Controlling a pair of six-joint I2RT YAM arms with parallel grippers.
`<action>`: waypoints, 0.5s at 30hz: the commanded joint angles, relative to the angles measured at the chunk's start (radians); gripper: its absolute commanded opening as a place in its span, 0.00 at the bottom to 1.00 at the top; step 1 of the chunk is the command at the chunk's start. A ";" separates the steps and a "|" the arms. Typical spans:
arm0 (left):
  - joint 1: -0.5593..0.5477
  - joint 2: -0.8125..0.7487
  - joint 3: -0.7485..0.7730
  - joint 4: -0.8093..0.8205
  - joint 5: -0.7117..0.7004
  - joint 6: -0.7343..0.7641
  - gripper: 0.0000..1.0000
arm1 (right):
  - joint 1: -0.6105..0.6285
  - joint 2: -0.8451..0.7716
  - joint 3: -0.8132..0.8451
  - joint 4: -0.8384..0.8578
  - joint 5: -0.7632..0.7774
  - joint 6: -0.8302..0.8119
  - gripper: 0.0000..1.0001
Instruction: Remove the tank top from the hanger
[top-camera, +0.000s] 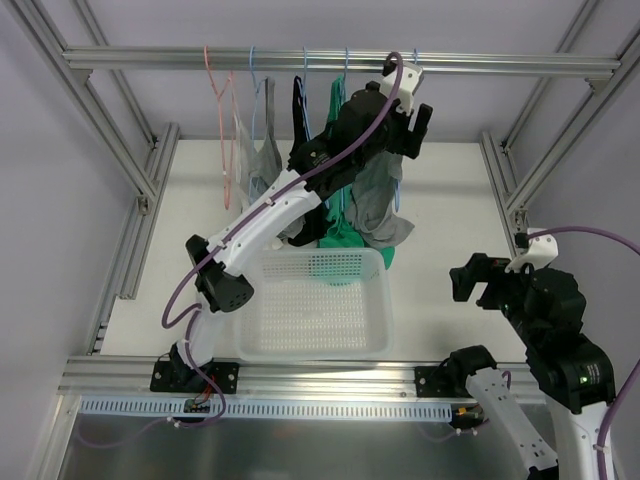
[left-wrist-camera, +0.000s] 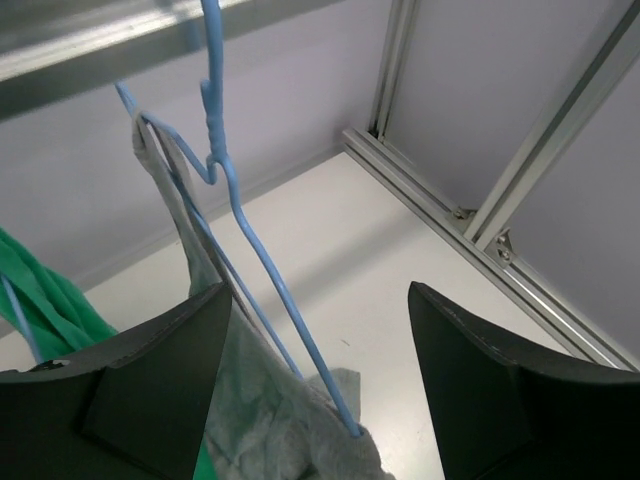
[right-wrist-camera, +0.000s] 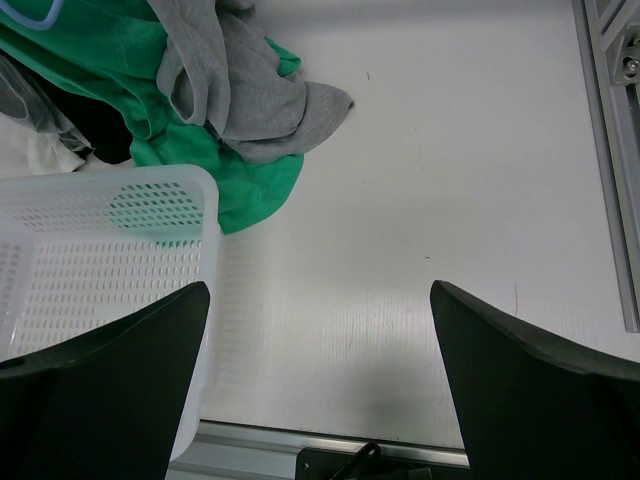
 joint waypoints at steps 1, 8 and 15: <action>0.013 0.028 0.018 0.075 -0.016 0.000 0.61 | 0.004 -0.015 0.010 -0.004 -0.026 -0.002 0.99; 0.013 0.010 0.021 0.093 -0.021 0.003 0.13 | 0.004 -0.004 0.001 -0.009 -0.043 -0.007 1.00; -0.016 -0.052 0.027 0.133 -0.013 0.026 0.00 | 0.004 0.006 -0.021 0.002 -0.073 -0.013 0.99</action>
